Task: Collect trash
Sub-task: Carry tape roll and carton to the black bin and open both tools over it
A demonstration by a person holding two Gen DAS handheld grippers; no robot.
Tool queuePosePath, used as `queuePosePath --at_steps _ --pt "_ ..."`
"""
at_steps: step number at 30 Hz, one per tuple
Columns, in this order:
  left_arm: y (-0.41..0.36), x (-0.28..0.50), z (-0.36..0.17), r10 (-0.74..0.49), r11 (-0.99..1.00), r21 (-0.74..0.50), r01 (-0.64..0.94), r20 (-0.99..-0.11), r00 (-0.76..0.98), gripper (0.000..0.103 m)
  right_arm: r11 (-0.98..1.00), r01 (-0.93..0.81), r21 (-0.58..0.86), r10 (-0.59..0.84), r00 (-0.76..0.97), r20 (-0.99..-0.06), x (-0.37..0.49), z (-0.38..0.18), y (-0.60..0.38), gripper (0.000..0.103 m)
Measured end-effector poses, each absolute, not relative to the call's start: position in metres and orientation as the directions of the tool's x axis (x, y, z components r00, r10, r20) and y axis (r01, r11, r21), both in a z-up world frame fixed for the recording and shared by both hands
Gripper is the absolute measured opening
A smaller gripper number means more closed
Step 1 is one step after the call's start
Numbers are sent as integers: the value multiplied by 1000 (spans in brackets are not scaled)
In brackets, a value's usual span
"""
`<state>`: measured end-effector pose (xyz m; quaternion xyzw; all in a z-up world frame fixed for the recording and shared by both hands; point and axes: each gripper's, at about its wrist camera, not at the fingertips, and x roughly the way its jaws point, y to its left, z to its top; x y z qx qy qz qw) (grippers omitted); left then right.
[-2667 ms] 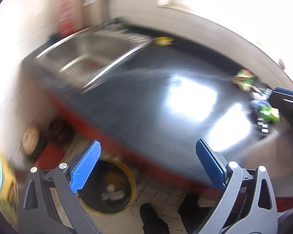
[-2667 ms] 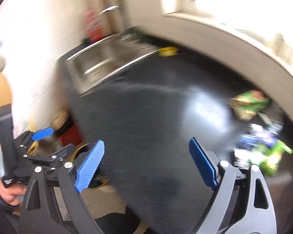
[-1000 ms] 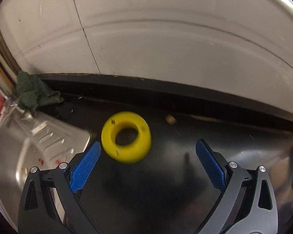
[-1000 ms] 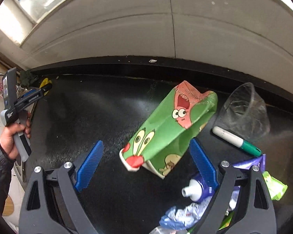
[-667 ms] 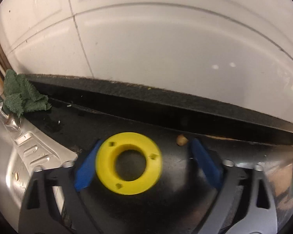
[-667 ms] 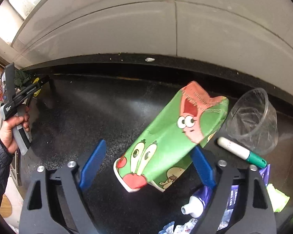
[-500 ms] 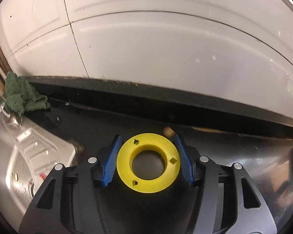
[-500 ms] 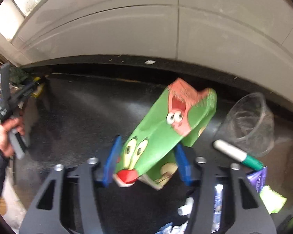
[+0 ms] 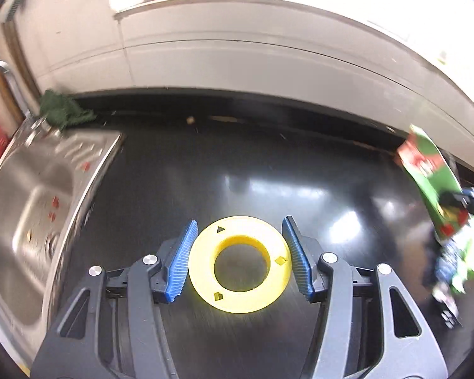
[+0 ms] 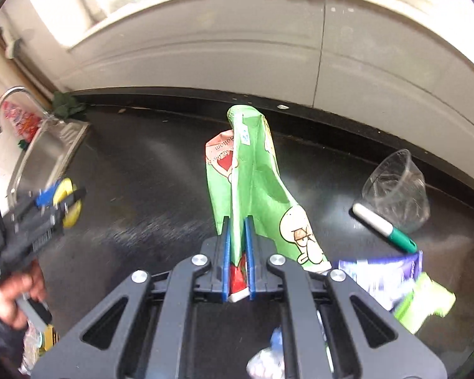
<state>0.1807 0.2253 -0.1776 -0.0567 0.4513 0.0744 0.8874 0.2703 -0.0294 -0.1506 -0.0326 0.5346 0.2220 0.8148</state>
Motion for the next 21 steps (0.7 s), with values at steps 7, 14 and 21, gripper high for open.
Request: queuePosePath --at_steps 7,14,21 --pt "185 88 -149 93 973 -49 -227 -814 573 54 861 -470 195 385 352 -853 202 -107 -56 9" --pt "156 28 -135 108 967 -49 -248 -808 579 54 840 -507 192 403 346 -847 134 -103 -63 9" --pt "136 -8 -128 125 963 -41 -266 -807 577 54 824 -536 185 411 340 -846 103 -103 -62 9"
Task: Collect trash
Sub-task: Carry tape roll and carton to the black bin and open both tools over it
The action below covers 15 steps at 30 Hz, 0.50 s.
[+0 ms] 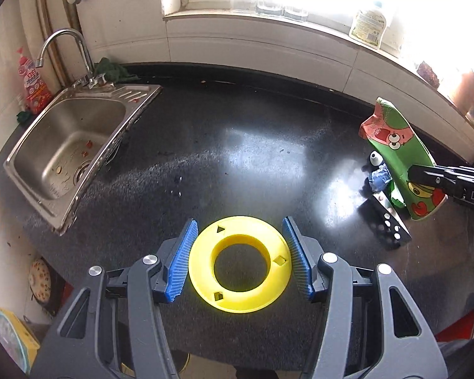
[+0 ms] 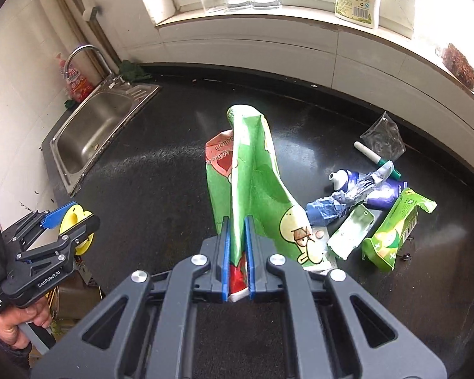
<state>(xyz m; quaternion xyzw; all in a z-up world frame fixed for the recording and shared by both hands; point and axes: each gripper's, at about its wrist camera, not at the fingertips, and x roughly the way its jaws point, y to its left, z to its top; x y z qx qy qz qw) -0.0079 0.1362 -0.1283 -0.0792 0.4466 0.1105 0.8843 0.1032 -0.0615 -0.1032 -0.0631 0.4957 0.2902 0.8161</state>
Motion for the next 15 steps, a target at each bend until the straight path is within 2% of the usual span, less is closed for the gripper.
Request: queuePosePath --at_steps 7,15 --pt "152 -51 -120 189 933 -40 -357 -790 583 54 763 -622 177 453 319 -833 75 -92 -36 9" --pt "197 -139 -131 310 831 -33 -556 -801 512 54 550 -809 209 546 158 -822 4 -89 55 9"
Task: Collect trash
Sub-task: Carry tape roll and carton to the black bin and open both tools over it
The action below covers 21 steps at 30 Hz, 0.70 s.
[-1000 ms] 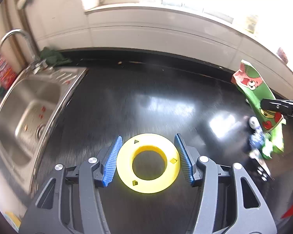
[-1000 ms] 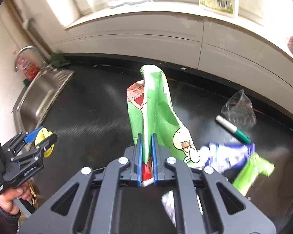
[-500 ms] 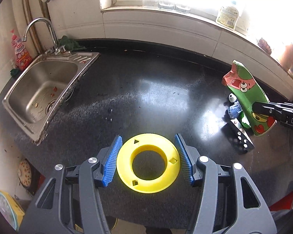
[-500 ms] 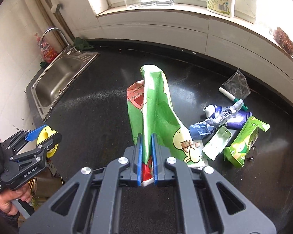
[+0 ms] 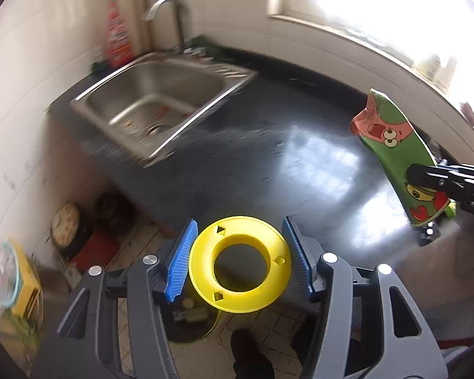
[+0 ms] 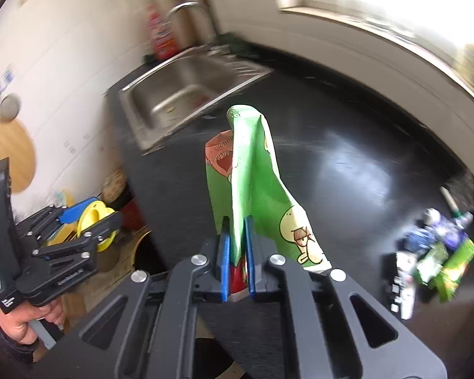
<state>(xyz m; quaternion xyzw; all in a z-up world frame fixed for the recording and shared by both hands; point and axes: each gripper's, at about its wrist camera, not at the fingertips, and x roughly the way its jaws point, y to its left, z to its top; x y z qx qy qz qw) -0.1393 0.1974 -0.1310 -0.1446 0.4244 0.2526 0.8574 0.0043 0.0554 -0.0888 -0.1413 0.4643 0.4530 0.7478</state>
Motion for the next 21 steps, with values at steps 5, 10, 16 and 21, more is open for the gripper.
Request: queuePosePath --at_steps 5,10,16,21 --pt "230 -214 -151 354 716 -62 -696 -826 439 54 360 -897 256 570 -6 -822 -62 -96 120 9" --pt "258 -276 -180 360 608 -94 -789 -852 379 54 206 -931 303 532 -153 -833 -130 -116 175 9" --pt "281 -312 -221 340 559 -122 -820 -869 361 54 162 -935 316 450 -215 -867 -177 -152 218 9" --pt "294 -322 -259 287 544 -180 -820 -878 383 54 178 -935 306 383 -220 -897 -195 -185 239 10"
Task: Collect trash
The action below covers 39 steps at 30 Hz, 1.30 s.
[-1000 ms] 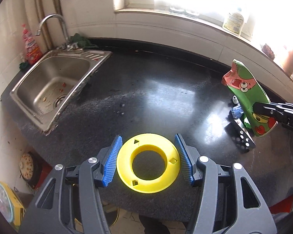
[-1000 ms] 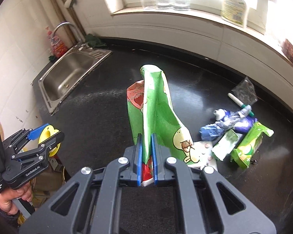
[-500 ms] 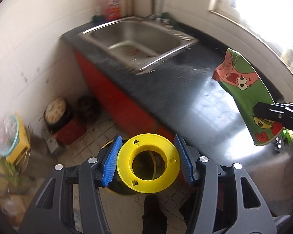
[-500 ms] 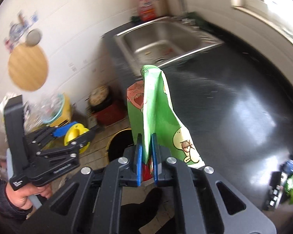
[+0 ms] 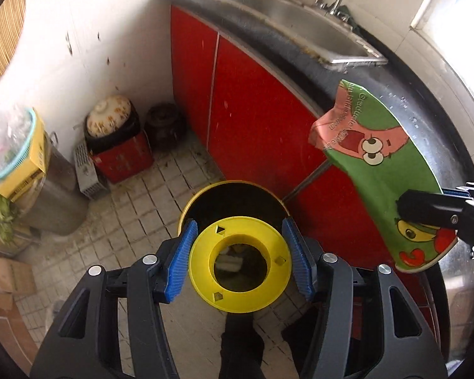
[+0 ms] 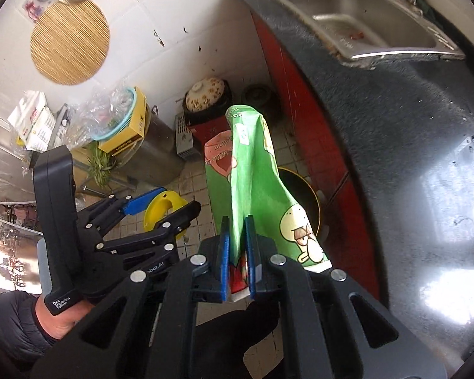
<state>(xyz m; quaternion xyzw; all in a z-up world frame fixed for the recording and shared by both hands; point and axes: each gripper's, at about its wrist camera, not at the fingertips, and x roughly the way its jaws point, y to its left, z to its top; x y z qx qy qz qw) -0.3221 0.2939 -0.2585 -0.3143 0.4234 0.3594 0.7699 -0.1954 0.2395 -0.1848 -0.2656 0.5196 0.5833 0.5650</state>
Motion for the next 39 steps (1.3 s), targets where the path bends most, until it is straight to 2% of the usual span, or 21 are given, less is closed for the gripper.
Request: queuePosePath --at_steps 9,10,11,12,14,15,25,29,31,39 --pt "313 -322 -289 246 552 -212 -806 -883 401 54 209 -938 278 332 -199 -922 -206 -211 263 10" --pt "313 -322 -291 241 556 -214 -803 -883 403 58 213 -938 272 331 -193 -924 -206 -212 263 10" --pt "314 -321 -292 232 558 -217 -801 -886 402 65 222 -936 273 322 -194 -927 -206 -216 265 15" --pt "315 -321 -294 235 556 -209 -805 -889 393 78 235 -934 271 309 -192 -931 -205 -219 267 21" --pt "315 -323 -294 254 552 -196 -810 -886 388 82 257 -927 274 314 -188 -931 -201 -220 264 67" --pt "316 -325 -295 250 552 -197 -810 -887 387 82 261 -925 277 332 -184 -925 -198 -217 260 70" --pt "309 -331 -286 254 555 -192 -809 -887 385 83 263 -920 292 363 -186 -913 -179 -203 242 71" --pt "301 -319 -269 265 589 -178 -788 -879 396 87 274 -921 276 403 -151 -903 -171 -184 228 78" --pt "295 -307 -254 284 621 -153 -769 -870 404 92 297 -922 250 430 -105 -897 -159 -168 212 81" --pt "245 -218 -191 258 808 -108 -579 -818 514 94 521 -843 132 506 181 -843 -78 -102 108 84"
